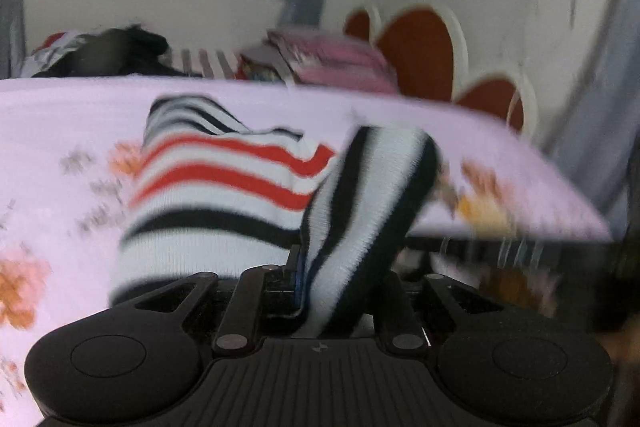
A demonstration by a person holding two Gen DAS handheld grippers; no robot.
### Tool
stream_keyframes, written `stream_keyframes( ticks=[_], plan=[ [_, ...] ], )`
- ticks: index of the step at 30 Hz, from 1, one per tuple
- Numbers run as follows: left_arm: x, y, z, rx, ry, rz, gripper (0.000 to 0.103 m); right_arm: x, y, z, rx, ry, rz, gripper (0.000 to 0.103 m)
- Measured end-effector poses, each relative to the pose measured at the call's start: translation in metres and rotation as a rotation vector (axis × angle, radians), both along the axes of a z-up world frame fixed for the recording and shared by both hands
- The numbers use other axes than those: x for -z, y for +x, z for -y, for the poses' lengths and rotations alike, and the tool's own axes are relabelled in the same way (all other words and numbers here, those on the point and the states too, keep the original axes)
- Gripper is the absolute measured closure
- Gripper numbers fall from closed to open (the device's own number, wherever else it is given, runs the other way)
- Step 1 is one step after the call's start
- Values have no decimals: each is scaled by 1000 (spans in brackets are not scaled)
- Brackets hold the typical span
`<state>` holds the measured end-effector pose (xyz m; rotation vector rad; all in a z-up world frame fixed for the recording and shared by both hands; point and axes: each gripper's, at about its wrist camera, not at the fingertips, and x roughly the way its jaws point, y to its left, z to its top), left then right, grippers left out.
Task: Fold small clothes
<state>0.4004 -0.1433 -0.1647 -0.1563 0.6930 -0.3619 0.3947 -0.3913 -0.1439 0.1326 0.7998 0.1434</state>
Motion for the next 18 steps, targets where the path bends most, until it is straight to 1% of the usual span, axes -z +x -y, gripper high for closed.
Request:
stream_keyframes(
  ticks=[1, 2, 3, 4, 5, 6, 7, 9, 11, 14, 18],
  plan=[
    [1, -4, 4, 3, 41, 10, 88, -1, -1, 6, 9, 2, 1, 25],
    [-1, -8, 4, 4, 59, 24, 87, -1, -2, 10, 21, 5, 3, 25],
    [-4, -11, 3, 6, 65, 29, 80, -3, -2, 14, 30, 17, 8, 25],
    [-7, -13, 4, 12, 67, 22, 67, -5, -2, 18, 38, 41, 12, 25],
    [-12, -16, 4, 23, 61, 14, 60, -7, 0, 21, 45, 64, 12, 25],
    [-17, -18, 4, 40, 55, 8, 46, -9, 3, 24, 51, 95, 10, 25],
    [-22, -22, 5, 60, 61, 8, 39, -12, 6, 25, 54, 132, 13, 24],
    [-32, -34, 6, 95, 82, 16, 38, -16, 12, 26, 51, 198, 14, 23],
    [-41, -41, -2, 96, 61, 11, 38, -18, 20, 23, 31, 261, 4, 22],
    [-54, -53, -25, 37, 28, 27, 38, -12, 31, 10, -16, 319, -34, 22],
    [-65, -52, -60, -83, 28, 54, 38, 8, 49, -12, -55, 355, -123, 22]
  ],
)
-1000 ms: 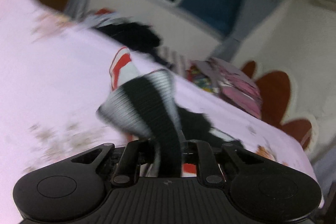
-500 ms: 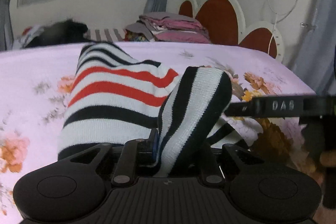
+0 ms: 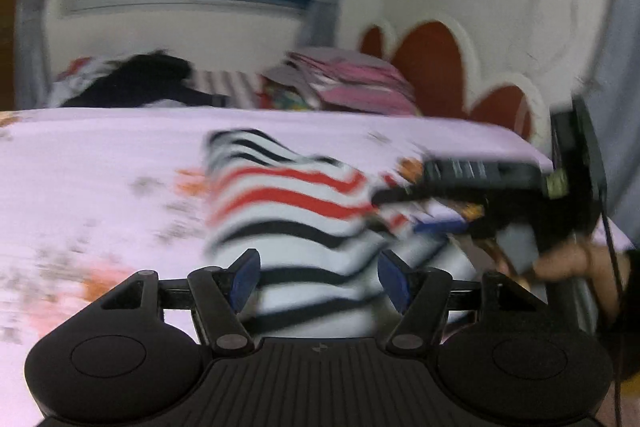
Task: Fold small clothes
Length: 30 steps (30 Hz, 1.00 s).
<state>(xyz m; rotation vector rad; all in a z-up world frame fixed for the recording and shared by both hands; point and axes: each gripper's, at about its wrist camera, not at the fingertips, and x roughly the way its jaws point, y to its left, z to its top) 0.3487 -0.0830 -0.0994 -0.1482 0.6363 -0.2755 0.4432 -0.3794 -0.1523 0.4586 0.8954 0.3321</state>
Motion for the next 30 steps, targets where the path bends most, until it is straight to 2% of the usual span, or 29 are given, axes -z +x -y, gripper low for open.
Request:
stream_keyframes(
  ticks=[2, 3, 6, 8, 9, 10, 12, 18, 22, 24, 27, 30],
  plan=[
    [-1, 5, -18, -53, -15, -2, 38, 10, 8, -5, -9, 40, -43, 22],
    [-1, 6, -26, -78, -10, -4, 38, 17, 12, -7, -13, 59, -67, 26],
    [7, 14, -42, -121, -1, -23, 38, 27, 19, -10, 20, 52, -88, 28],
    [14, 19, -46, -141, -3, -46, 38, 26, 20, -13, 35, 17, -76, 47],
    [18, 22, -46, -146, -10, -52, 38, 24, 20, -15, 25, 13, -69, 67],
    [23, 26, -44, -151, -10, -59, 38, 24, 20, -15, 13, 28, -70, 75],
    [31, 37, -36, -147, -9, -68, 38, 21, 19, -19, -14, 22, -57, 80],
    [38, 60, -18, -121, -30, -72, 38, -11, 7, -19, -26, -139, 115, 83],
    [38, 64, -3, -83, -53, -71, 38, -25, -6, -7, -30, -231, 192, 83],
    [42, 66, 5, -57, -55, -81, 38, -20, -11, 1, -12, -259, 186, 83],
    [52, 67, 18, -17, -35, -101, 38, 7, -9, 14, 37, -280, 103, 83],
    [63, 72, 23, -20, -23, -141, 31, 17, -11, 20, 62, -237, 70, 77]
  ],
)
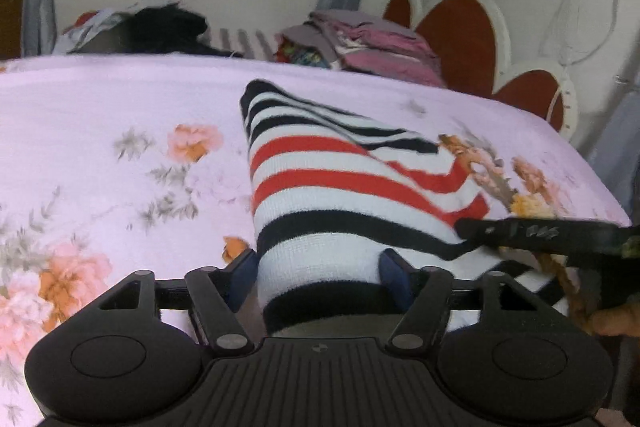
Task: Fold small clothes
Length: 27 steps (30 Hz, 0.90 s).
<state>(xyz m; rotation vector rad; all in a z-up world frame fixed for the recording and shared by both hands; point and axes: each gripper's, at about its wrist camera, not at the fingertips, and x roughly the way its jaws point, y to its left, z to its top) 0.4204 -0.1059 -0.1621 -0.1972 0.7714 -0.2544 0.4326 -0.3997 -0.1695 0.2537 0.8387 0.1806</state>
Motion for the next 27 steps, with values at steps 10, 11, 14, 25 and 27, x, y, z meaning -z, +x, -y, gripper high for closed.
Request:
stream_keyframes(
  ticks=[10, 11, 14, 25, 27],
  plan=[
    [1, 3, -6, 6, -10, -8, 30, -31, -55, 10, -44, 49, -8, 62],
    [1, 2, -6, 9, -7, -5, 30, -29, -62, 11, -44, 50, -15, 63],
    [4, 2, -6, 16, 6, 1, 28, -22, -74, 16, -18, 87, -42, 69],
    [0, 3, -9, 4, -5, -37, 26, -7, -87, 19, 17, 60, -80, 70],
    [-8, 1, -12, -2, -9, -20, 26, -21, -84, 24, 33, 102, -53, 67]
  ],
)
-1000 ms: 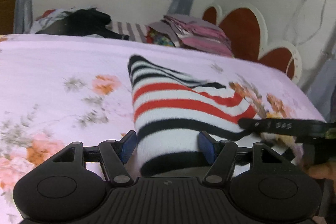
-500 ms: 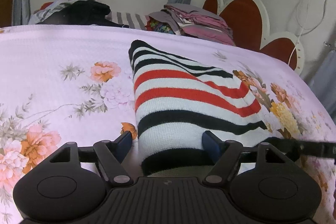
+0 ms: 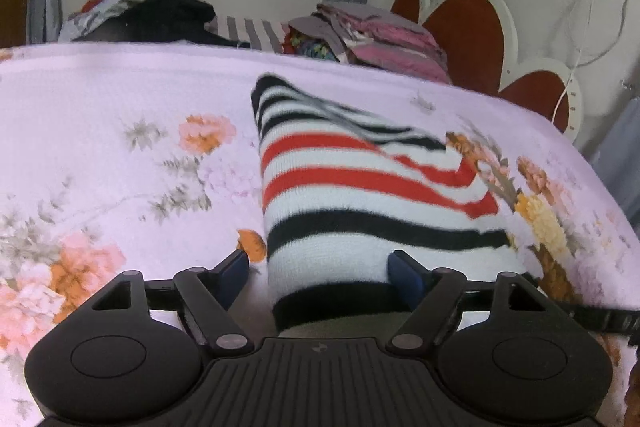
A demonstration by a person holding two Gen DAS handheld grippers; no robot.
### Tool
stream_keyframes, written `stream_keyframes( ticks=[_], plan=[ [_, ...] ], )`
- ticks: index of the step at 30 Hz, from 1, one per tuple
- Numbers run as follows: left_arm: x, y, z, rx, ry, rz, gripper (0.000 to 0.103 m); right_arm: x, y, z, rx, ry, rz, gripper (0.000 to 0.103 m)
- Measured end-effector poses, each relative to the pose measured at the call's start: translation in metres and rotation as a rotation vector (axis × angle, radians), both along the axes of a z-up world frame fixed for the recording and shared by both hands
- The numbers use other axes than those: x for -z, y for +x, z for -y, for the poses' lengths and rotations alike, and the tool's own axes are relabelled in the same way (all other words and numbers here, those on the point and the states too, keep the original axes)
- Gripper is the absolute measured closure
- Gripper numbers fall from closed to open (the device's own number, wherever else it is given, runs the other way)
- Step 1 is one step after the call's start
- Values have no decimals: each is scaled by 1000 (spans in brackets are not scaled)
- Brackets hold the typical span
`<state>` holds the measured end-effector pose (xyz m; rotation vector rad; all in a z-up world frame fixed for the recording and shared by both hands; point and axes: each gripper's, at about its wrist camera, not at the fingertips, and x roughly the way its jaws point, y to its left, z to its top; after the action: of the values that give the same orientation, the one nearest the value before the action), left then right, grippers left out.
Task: Fold small clothes
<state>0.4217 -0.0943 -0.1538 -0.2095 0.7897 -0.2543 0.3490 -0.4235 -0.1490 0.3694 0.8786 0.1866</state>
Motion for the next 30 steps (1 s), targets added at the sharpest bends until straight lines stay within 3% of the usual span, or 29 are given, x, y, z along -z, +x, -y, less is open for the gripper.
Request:
stream_keyframes(
  ticks=[3, 7, 14, 17, 19, 22, 24, 26, 28, 30],
  plan=[
    [-11, 3, -2, -8, -24, 20, 26, -13, 17, 3, 22, 20, 38, 49],
    [-15, 24, -4, -47, -65, 2, 26, -16, 54, 0, 30, 37, 33, 49],
    [-8, 64, 2, -83, -45, 7, 26, 11, 120, 8, 147, 164, -64, 49],
    [-1, 80, 2, -96, -50, -7, 26, 20, 139, 3, 137, 121, -76, 57],
    [3, 90, 3, -95, -37, -9, 26, 20, 145, -2, 121, 105, -51, 74],
    [13, 101, 5, -105, -32, -23, 26, 10, 146, -20, 44, -35, 53, 87],
    [20, 105, 3, -121, -32, -31, 26, 6, 145, -35, -27, -154, 134, 89],
    [27, 106, 3, -121, -35, -33, 26, 13, 148, -40, -48, -255, 149, 89],
    [31, 106, 7, -110, -20, -22, 26, 28, 156, -32, -26, -271, 108, 88],
    [31, 106, 9, -105, -4, -11, 26, 33, 157, -24, -17, -225, 88, 87]
  ],
)
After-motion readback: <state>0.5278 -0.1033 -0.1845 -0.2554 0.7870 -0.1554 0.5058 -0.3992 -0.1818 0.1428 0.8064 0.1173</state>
